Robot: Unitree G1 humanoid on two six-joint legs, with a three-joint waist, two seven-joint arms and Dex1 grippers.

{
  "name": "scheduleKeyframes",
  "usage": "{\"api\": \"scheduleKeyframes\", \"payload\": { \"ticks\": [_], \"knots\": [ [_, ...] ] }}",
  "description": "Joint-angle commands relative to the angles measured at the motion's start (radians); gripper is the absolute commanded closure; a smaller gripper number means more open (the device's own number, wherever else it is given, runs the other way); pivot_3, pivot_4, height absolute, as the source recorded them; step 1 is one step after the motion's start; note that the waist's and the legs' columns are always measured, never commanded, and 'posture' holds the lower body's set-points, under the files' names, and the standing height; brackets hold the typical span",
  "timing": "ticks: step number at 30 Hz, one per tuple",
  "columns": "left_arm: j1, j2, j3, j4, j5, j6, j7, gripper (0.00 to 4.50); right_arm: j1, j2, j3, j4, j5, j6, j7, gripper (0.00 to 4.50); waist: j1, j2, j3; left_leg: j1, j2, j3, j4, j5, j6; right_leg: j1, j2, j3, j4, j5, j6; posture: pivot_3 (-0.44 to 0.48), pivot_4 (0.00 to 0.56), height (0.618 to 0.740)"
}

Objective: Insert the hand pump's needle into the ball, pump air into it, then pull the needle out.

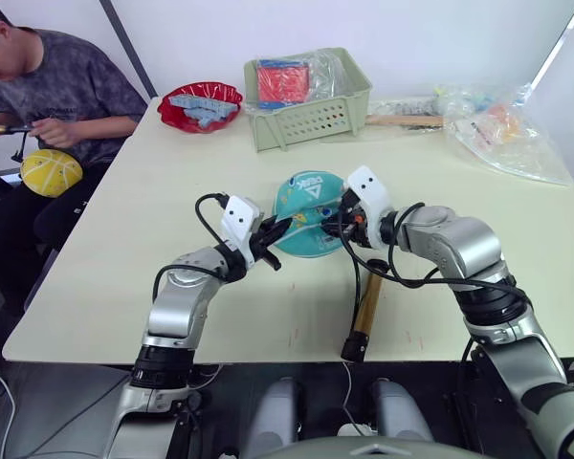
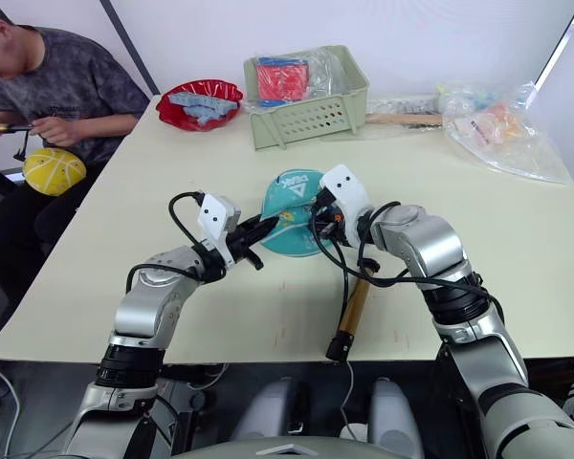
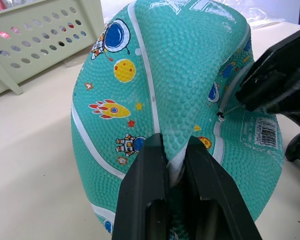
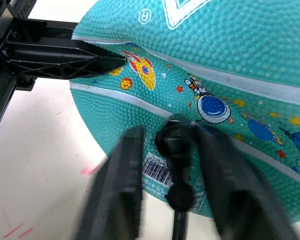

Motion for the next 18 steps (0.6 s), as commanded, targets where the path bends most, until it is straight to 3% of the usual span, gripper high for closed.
{"api": "scheduleKeyframes", "payload": {
  "ticks": [1,7,18],
  "knots": [
    [0.032,0.0,-0.053,0.03,0.009,0.04,-0.018,4.5,-0.028,0.007,-0.004,-0.015,0.0,-0.021,0.002,4.17,0.0,0.0,0.0,0.0,0.0,0.0,0.0,0.0,0.0,0.0,0.0,0.0,0.0,0.0,0.0,0.0,0.15,0.738],
    [0.03,-0.002,-0.053,0.033,0.009,0.037,-0.017,4.5,-0.029,-0.013,0.029,-0.015,-0.029,-0.04,0.009,4.17,0.0,0.0,0.0,0.0,0.0,0.0,0.0,0.0,0.0,0.0,0.0,0.0,0.0,0.0,0.0,0.0,0.15,0.738],
    [0.022,-0.01,-0.041,0.029,-0.005,0.048,-0.013,4.5,-0.106,-0.084,0.207,0.019,-0.122,-0.051,0.077,4.17,0.0,0.0,0.0,0.0,0.0,0.0,0.001,0.0,0.0,0.0,0.0,0.0,0.0,0.0,0.0,0.0,0.15,0.738]
  ]
}}
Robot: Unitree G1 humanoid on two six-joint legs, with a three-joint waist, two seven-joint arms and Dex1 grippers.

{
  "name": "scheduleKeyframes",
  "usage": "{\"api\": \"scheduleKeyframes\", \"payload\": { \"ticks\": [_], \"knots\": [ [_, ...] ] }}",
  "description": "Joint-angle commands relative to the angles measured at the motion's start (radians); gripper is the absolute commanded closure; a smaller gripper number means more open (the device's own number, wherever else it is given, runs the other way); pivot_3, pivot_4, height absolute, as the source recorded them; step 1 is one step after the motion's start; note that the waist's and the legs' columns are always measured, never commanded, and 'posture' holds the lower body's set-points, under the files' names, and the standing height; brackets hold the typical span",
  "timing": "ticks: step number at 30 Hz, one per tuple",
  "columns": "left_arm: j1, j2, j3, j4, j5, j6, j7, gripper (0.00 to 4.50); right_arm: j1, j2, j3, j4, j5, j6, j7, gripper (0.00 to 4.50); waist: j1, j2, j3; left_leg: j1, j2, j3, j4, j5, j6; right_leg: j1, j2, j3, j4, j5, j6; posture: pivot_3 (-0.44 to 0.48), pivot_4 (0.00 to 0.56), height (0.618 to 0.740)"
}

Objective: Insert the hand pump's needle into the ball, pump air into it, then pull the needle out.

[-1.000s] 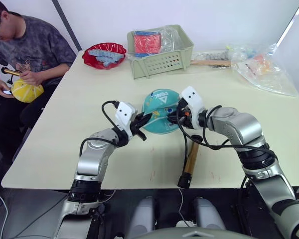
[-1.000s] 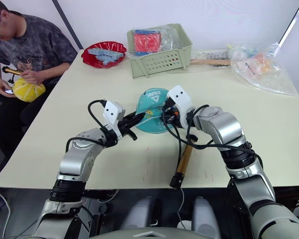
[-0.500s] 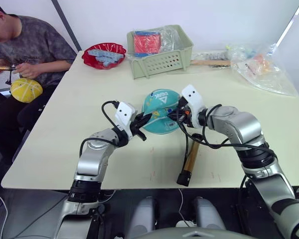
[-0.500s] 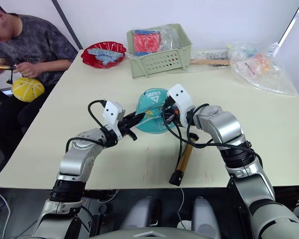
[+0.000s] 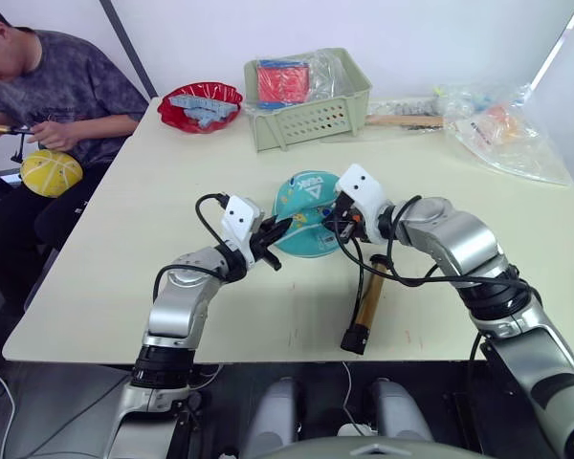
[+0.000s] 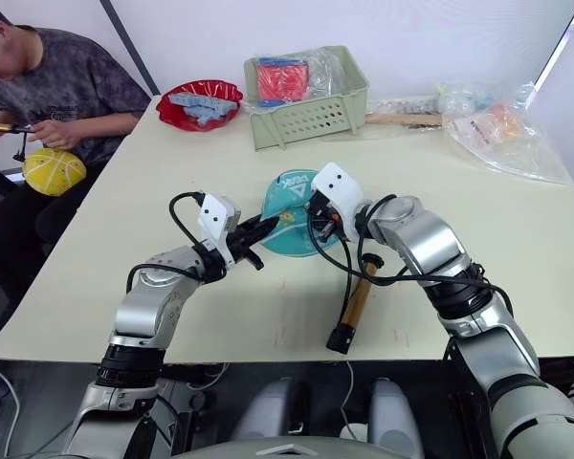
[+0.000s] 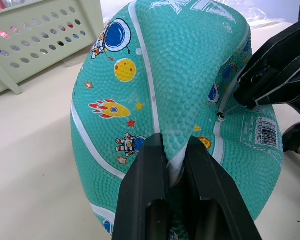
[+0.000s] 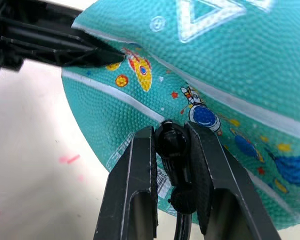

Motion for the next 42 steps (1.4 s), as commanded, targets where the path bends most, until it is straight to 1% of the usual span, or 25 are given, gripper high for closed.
{"api": "scheduleKeyframes", "payload": {
  "ticks": [1,6,12,15,17,18,28,36,42],
  "knots": [
    [0.022,-0.005,-0.04,0.028,-0.004,0.045,-0.014,4.5,-0.037,0.004,0.056,0.034,-0.032,0.015,0.019,4.17,0.0,0.0,0.0,0.0,0.0,0.0,0.0,0.0,0.0,0.0,0.0,0.0,0.0,0.0,0.0,0.0,0.15,0.738],
    [0.011,-0.009,-0.032,0.036,-0.012,0.053,-0.012,4.5,-0.08,0.001,0.152,0.107,-0.101,-0.012,0.053,4.17,-0.002,0.0,0.0,0.001,0.0,0.0,0.001,0.0,0.0,0.0,0.0,0.0,0.0,0.0,0.0,0.0,0.15,0.738],
    [0.008,-0.008,-0.028,0.04,-0.014,0.054,-0.01,4.5,-0.107,0.025,0.199,0.187,-0.147,-0.016,0.083,4.17,-0.004,-0.001,-0.001,0.004,0.0,0.001,0.001,0.0,0.0,0.001,0.0,0.002,0.003,0.0,0.0,0.0,0.15,0.738],
    [0.009,-0.007,-0.027,0.04,-0.015,0.054,-0.009,4.5,-0.106,0.043,0.204,0.22,-0.166,-0.022,0.086,4.17,-0.005,-0.001,-0.001,0.008,0.0,0.002,0.001,0.0,0.0,0.003,0.0,0.004,0.004,0.0,0.0,0.0,0.15,0.738],
    [0.009,-0.007,-0.027,0.041,-0.015,0.053,-0.009,4.5,-0.108,0.047,0.215,0.235,-0.18,-0.029,0.096,4.17,-0.006,-0.001,-0.001,0.013,0.0,0.004,0.0,0.0,0.0,0.007,0.0,0.005,0.004,0.0,0.0,0.0,0.15,0.738],
    [0.009,-0.007,-0.027,0.042,-0.015,0.053,-0.009,4.5,-0.109,0.048,0.217,0.239,-0.186,-0.031,0.101,4.17,-0.007,-0.001,-0.001,0.015,0.001,0.005,0.0,0.0,0.0,0.007,0.0,0.006,0.004,-0.002,-0.003,0.0,0.15,0.738],
    [0.008,-0.003,-0.02,0.041,-0.016,0.06,-0.014,4.5,-0.124,0.155,0.219,0.393,-0.255,-0.073,0.094,4.17,-0.029,-0.006,-0.006,0.021,0.005,0.008,-0.001,0.0,0.0,0.01,0.0,0.01,0.004,-0.002,-0.004,0.0,0.15,0.738],
    [0.012,-0.004,-0.017,0.035,-0.012,0.066,-0.016,4.5,-0.118,0.206,0.219,0.5,-0.3,-0.118,0.106,4.17,-0.03,-0.01,-0.011,0.034,0.006,0.007,-0.011,0.0,0.0,0.017,0.0,0.011,0.004,-0.005,-0.008,0.0,0.15,0.738],
    [0.013,-0.008,-0.018,0.031,-0.011,0.071,-0.013,4.5,-0.106,0.244,0.223,0.599,-0.338,-0.165,0.113,4.17,-0.032,-0.012,-0.02,0.037,0.006,0.003,-0.016,0.0,-0.001,0.018,0.003,0.012,0.003,-0.006,-0.01,0.0,0.15,0.738]
  ]
}}
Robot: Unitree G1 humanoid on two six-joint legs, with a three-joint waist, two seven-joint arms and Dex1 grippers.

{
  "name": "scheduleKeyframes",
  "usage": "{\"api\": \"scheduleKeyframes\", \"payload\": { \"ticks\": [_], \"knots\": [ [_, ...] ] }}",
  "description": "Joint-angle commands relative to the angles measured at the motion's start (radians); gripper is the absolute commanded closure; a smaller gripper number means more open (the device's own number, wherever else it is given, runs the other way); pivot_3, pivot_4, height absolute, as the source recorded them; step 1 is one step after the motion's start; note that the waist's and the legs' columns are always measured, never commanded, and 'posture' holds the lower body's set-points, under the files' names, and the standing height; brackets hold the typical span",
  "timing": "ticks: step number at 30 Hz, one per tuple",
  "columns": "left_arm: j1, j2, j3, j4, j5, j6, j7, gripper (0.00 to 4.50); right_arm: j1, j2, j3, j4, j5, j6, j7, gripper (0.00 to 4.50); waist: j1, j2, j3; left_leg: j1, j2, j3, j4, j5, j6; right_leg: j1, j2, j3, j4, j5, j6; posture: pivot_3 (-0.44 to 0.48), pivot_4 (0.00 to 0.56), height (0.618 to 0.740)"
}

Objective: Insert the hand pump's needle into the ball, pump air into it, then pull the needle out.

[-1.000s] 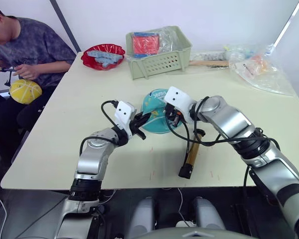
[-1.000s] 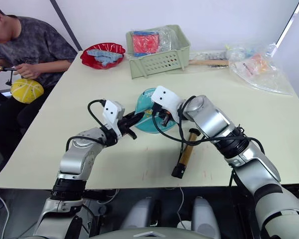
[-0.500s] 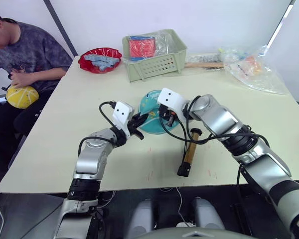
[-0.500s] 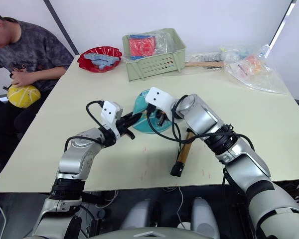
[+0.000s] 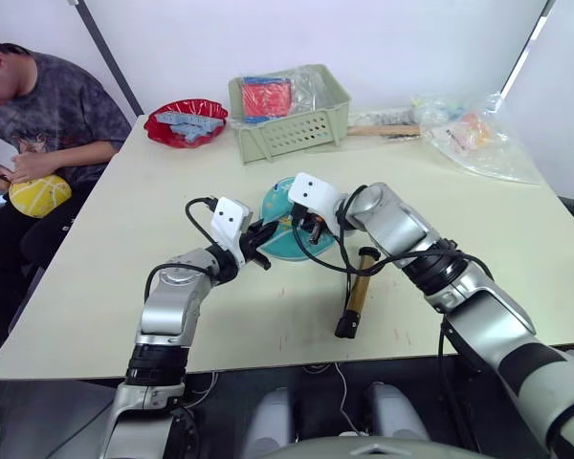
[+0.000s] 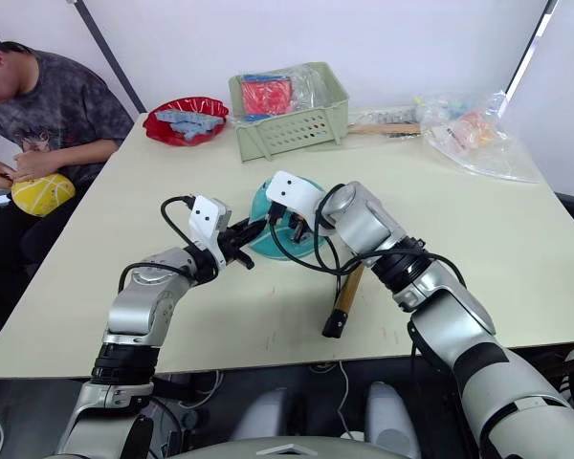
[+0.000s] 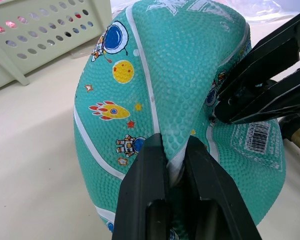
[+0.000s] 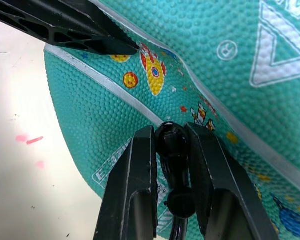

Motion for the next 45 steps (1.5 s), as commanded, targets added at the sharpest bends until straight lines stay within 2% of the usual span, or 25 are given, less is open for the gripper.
{"api": "scheduleKeyframes", "payload": {
  "ticks": [1,4,7,12,16,27,32,45],
  "knots": [
    [0.017,-0.019,-0.061,-0.016,-0.015,0.009,-0.037,4.5,0.071,0.019,0.064,0.173,-0.043,0.007,-0.005,4.17,0.0,0.001,-0.003,0.0,0.0,-0.002,0.0,0.0,0.0,0.0,0.0,0.0,0.0,0.0,-0.001,0.0,0.15,0.738],
    [0.02,-0.021,-0.06,-0.015,-0.013,0.007,-0.036,4.5,0.073,0.032,0.074,0.215,-0.065,-0.016,0.004,4.17,-0.001,0.004,-0.006,0.003,0.0,-0.006,-0.003,0.0,0.0,0.002,0.0,-0.001,-0.001,-0.002,-0.003,0.0,0.15,0.738],
    [0.021,-0.025,-0.059,-0.013,-0.01,0.005,-0.035,4.5,0.073,0.039,0.079,0.246,-0.09,-0.035,0.013,4.17,-0.002,0.003,-0.008,0.016,0.002,-0.014,-0.009,-0.003,-0.005,0.017,-0.001,-0.01,-0.005,-0.009,-0.006,0.0,0.15,0.738],
    [0.018,-0.028,-0.048,-0.003,-0.013,0.003,-0.035,4.5,0.08,0.038,0.084,0.286,-0.129,-0.061,0.037,4.17,0.0,0.012,-0.017,0.016,0.001,-0.036,-0.018,-0.003,-0.006,0.021,0.0,-0.028,-0.004,-0.018,-0.015,0.0,0.15,0.738],
    [0.017,-0.029,-0.041,0.0,-0.017,0.006,-0.036,4.5,0.091,0.035,0.097,0.31,-0.154,-0.078,0.055,4.17,0.001,0.016,-0.019,0.016,0.001,-0.042,-0.02,-0.001,-0.003,0.023,0.001,-0.033,-0.004,-0.02,-0.016,0.0,0.15,0.738],
    [0.008,-0.028,-0.021,-0.002,-0.039,0.027,-0.041,4.5,0.136,0.055,0.149,0.39,-0.256,-0.147,0.104,4.17,-0.001,0.018,-0.018,0.026,-0.007,-0.052,-0.02,-0.007,-0.013,0.035,-0.002,-0.032,-0.005,-0.027,-0.013,0.0,0.15,0.738],
    [0.007,-0.027,-0.02,-0.006,-0.041,0.036,-0.044,4.5,0.14,0.082,0.135,0.461,-0.293,-0.186,0.095,4.17,-0.011,0.016,-0.017,0.037,-0.01,-0.058,-0.021,-0.013,-0.023,0.046,-0.003,-0.029,-0.005,-0.032,-0.011,0.0,0.15,0.738],
    [-0.002,-0.028,-0.02,0.0,-0.038,0.04,-0.044,4.5,0.113,0.102,0.101,0.617,-0.35,-0.265,0.03,4.17,-0.021,0.025,-0.022,0.036,-0.012,-0.064,-0.021,-0.015,-0.027,0.051,-0.003,-0.028,-0.005,-0.035,-0.011,0.0,0.15,0.738]
  ]
}}
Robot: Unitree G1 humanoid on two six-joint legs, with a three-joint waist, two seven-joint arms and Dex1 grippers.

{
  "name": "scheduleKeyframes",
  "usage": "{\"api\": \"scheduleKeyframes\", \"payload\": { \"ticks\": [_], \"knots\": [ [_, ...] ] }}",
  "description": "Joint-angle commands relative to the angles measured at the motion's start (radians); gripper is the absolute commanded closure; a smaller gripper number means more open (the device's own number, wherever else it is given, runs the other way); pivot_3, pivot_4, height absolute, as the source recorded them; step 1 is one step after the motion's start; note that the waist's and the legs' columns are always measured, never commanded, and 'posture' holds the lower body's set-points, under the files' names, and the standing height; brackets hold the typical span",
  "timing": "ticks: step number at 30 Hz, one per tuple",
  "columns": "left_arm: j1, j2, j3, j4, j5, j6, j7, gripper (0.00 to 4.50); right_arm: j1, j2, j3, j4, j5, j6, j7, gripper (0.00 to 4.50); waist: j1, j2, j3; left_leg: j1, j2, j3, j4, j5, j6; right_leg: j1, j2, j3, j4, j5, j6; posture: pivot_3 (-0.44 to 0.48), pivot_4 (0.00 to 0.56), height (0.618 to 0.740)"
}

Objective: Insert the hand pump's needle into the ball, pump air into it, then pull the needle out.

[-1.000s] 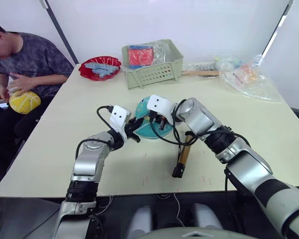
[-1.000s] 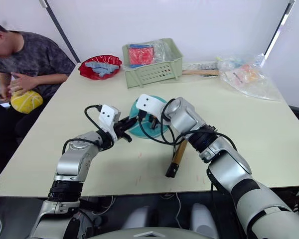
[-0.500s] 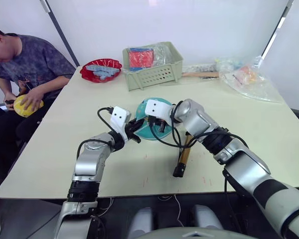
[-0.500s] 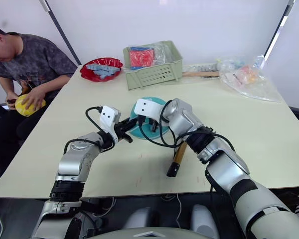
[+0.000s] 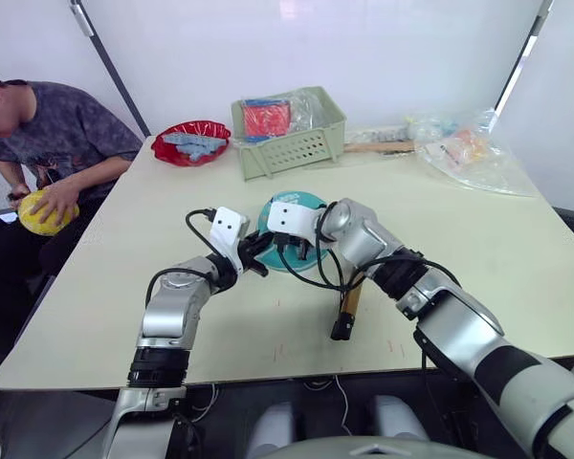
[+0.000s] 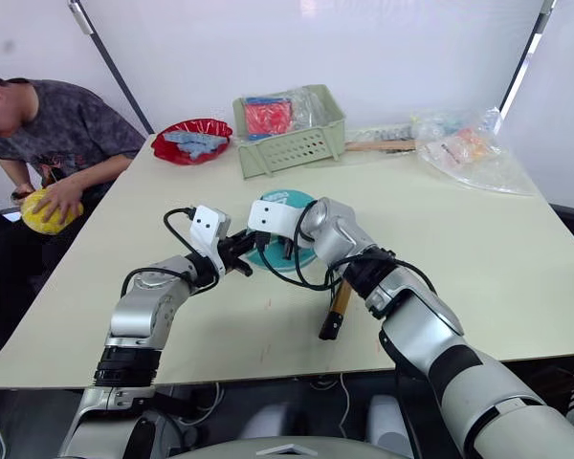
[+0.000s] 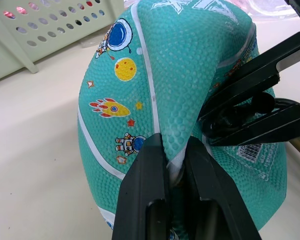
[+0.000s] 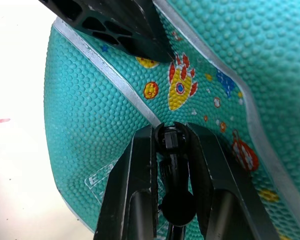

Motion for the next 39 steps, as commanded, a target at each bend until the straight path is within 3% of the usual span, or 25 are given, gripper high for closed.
{"api": "scheduleKeyframes", "payload": {
  "ticks": [1,12,23,39],
  "knots": [
    [-0.016,-0.018,-0.039,-0.043,-0.043,-0.01,-0.051,4.5,0.124,-0.04,0.074,0.308,-0.076,0.061,-0.024,4.17,0.0,0.001,0.0,0.0,0.0,0.0,0.0,0.0,0.0,0.0,0.0,0.0,0.0,0.0,0.0,0.0,0.15,0.738],
    [-0.021,-0.006,-0.031,-0.008,-0.038,-0.026,-0.064,4.5,0.127,-0.112,0.05,0.188,-0.062,0.087,0.053,4.17,0.007,0.005,-0.002,-0.002,-0.002,-0.002,0.0,0.0,-0.001,0.0,-0.002,-0.001,-0.002,-0.002,0.003,0.0,0.15,0.738],
    [-0.043,0.011,-0.024,0.035,-0.041,-0.043,-0.079,4.5,0.168,-0.237,0.039,-0.091,-0.045,0.135,0.189,4.17,0.04,0.006,0.002,-0.006,-0.008,-0.017,-0.013,0.002,-0.005,0.0,-0.004,-0.014,-0.018,-0.003,0.009,0.0,0.15,0.738],
    [-0.06,0.011,-0.033,0.071,-0.043,-0.055,-0.064,4.5,0.195,-0.342,0.035,-0.225,-0.043,0.169,0.247,4.17,0.067,0.005,0.023,-0.009,-0.009,-0.025,-0.016,0.005,-0.011,-0.001,-0.004,-0.024,-0.018,-0.006,0.007,0.0,0.15,0.738]
  ]
}}
